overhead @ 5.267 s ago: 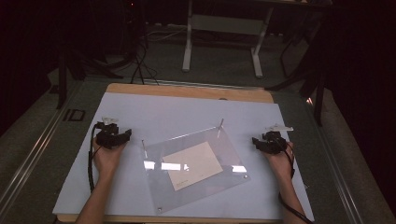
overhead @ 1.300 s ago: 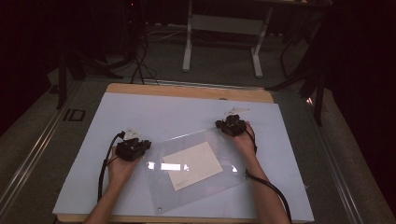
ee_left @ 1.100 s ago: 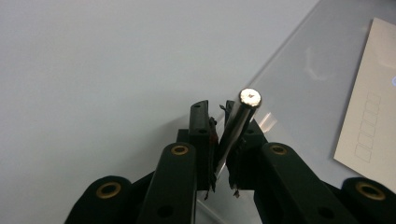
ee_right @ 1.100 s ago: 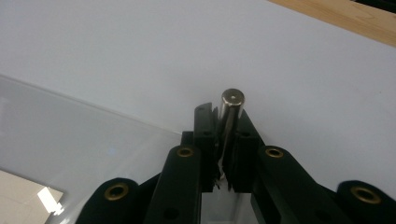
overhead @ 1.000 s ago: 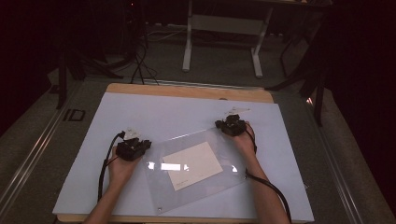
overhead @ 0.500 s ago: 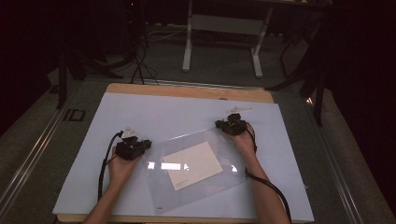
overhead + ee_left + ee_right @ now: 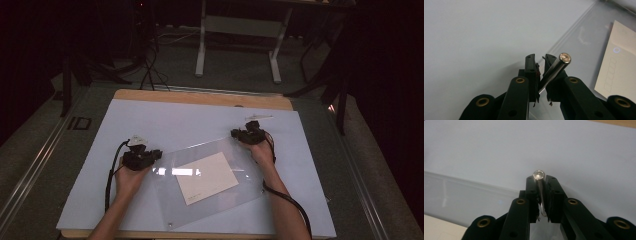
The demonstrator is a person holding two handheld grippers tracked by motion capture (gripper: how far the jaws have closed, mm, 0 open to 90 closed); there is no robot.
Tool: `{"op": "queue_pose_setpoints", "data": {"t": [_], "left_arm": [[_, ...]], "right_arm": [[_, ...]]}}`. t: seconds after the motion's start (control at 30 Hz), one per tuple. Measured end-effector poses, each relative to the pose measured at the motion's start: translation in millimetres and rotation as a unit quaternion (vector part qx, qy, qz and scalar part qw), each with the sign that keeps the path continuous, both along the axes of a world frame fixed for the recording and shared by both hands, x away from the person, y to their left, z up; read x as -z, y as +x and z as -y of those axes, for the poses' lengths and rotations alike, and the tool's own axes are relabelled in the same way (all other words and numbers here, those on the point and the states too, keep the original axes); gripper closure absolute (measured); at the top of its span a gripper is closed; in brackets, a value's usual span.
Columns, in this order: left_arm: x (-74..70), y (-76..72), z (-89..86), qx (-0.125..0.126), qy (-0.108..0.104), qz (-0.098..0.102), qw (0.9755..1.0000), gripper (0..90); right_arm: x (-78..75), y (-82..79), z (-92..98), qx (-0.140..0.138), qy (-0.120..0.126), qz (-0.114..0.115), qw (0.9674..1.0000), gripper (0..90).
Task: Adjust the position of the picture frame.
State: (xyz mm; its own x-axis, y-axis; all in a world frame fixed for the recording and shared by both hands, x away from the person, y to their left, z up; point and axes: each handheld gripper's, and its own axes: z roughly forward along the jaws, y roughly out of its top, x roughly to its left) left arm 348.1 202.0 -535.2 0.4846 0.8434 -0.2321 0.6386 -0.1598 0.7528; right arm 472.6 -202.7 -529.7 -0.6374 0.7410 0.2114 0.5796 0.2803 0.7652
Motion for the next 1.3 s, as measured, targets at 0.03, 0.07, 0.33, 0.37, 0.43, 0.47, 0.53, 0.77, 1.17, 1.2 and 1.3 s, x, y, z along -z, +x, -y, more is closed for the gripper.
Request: {"op": "queue_pose_setpoints", "data": {"t": [0.03, 0.07, 0.33, 0.37, 0.43, 0.47, 0.53, 0.77, 1.17, 1.2, 1.3], "left_arm": [[-0.1, 0.5, -0.5, 0.001, -0.002, -0.001, 1.0000, 81.1], [-0.3, 1.3, -0.9, 0.000, -0.002, -0.004, 1.0000, 81.1], [-2.8, 10.9, -3.1, 0.005, -0.014, -0.018, 0.9997, 80.3], [-2.9, 14.8, -3.2, 0.004, -0.018, -0.020, 0.9996, 80.3], [-3.4, 18.9, -3.1, 0.005, -0.019, -0.022, 0.9996, 80.2], [-3.6, 20.8, -2.7, 0.005, -0.018, -0.022, 0.9996, 80.2], [-3.4, 24.7, -2.0, 0.005, -0.019, -0.025, 0.9995, 80.2], [-3.5, 40.6, -0.2, 0.003, -0.021, -0.031, 0.9993, 80.2], [-5.5, 66.7, 9.5, 0.010, -0.019, -0.039, 0.9990, 80.5], [-4.9, 68.7, 10.2, 0.012, -0.019, -0.041, 0.9989, 80.5], [-3.8, 72.8, 12.9, 0.007, -0.020, -0.041, 0.9989, 80.6]], "right_arm": [[-0.2, -0.8, 0.7, -0.001, 0.002, -0.004, 1.0000, 81.5], [-0.3, -1.4, 1.3, -0.001, 0.003, -0.005, 1.0000, 81.4], [-1.8, -7.6, 5.3, 0.004, 0.006, -0.016, 0.9998, 81.0], [-2.5, -8.6, 6.2, 0.005, 0.008, -0.016, 0.9998, 80.8], [-4.1, -11.8, 8.9, 0.007, 0.008, -0.015, 0.9998, 80.7], [-3.8, -13.5, 10.9, 0.009, 0.009, -0.015, 0.9998, 80.6], [-3.7, -14.4, 11.7, 0.010, 0.010, -0.016, 0.9998, 80.6], [-1.8, -19.7, 17.8, 0.022, 0.015, -0.023, 0.9994, 80.2], [-3.9, -26.9, 29.9, 0.043, 0.019, -0.024, 0.9986, 79.8], [-3.2, -27.0, 30.7, 0.045, 0.020, -0.026, 0.9985, 79.8], [-1.2, -27.2, 32.6, 0.050, 0.023, -0.027, 0.9981, 79.8]]}}
